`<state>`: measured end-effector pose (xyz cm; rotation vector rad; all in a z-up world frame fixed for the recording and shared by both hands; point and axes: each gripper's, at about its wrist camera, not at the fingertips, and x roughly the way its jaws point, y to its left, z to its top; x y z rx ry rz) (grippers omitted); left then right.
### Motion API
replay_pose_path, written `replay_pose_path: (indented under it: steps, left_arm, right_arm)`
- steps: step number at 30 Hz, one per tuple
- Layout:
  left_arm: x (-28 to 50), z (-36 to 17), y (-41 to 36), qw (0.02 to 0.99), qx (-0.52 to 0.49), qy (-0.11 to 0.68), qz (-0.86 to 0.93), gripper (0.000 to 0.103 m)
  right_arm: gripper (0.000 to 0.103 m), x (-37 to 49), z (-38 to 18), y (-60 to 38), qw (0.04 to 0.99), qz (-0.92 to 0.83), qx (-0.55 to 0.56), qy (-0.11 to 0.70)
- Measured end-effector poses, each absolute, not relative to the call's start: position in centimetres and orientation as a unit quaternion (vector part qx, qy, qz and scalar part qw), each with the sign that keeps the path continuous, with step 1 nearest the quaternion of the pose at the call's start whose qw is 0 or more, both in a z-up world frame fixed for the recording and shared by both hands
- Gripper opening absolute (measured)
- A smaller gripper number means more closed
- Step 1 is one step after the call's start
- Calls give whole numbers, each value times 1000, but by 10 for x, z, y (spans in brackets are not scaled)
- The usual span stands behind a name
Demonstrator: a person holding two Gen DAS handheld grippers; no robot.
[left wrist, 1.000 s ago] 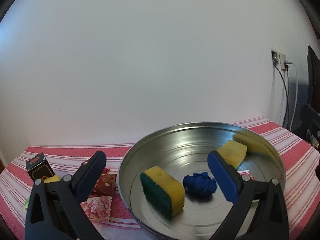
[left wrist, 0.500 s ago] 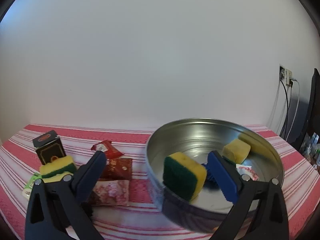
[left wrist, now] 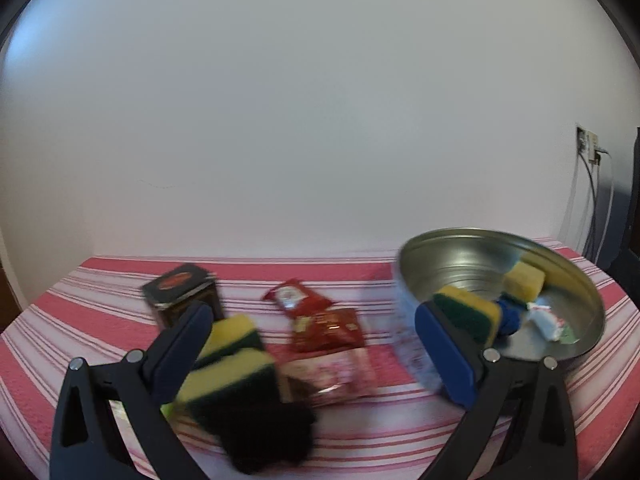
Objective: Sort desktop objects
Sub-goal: 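Withdraw both tools from the tin toward the remaining objects, then grasp the black fuzzy ball with the right tool while the left tool grasps the green tissue pack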
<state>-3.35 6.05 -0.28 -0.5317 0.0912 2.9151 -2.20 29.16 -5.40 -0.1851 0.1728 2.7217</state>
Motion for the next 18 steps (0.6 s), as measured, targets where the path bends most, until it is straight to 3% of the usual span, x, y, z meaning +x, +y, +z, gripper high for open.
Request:
replay_pose_path:
  steps: [10, 18]
  left_arm:
    - [-55, -6, -23, 24, -197, 28, 980, 102]
    - [-73, -12, -87, -14, -231, -19, 973, 102]
  right_arm:
    - [90, -57, -64, 227, 125, 984, -128, 17]
    - [90, -76, -70, 193, 56, 984, -169, 0]
